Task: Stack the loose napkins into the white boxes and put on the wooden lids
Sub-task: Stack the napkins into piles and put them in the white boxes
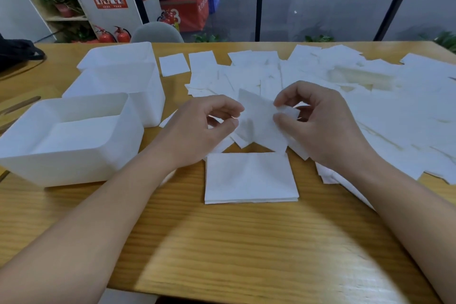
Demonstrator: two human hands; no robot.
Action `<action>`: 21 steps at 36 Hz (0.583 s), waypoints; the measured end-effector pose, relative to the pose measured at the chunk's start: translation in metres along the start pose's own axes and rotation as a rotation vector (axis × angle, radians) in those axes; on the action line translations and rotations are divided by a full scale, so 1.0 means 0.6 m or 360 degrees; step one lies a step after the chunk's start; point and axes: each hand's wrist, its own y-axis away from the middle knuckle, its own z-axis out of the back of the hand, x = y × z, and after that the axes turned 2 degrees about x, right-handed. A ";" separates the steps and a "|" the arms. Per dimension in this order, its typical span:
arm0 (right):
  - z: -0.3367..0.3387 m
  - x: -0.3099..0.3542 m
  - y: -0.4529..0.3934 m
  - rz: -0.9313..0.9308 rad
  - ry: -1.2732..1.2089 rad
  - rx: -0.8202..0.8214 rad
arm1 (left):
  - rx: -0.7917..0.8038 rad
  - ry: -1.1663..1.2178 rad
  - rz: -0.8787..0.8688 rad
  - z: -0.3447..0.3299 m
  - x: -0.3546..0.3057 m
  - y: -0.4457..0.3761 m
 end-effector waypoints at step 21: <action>0.042 0.040 0.001 -0.0022 -0.0197 0.0288 | -0.0014 0.0448 0.0025 0.033 -0.028 0.006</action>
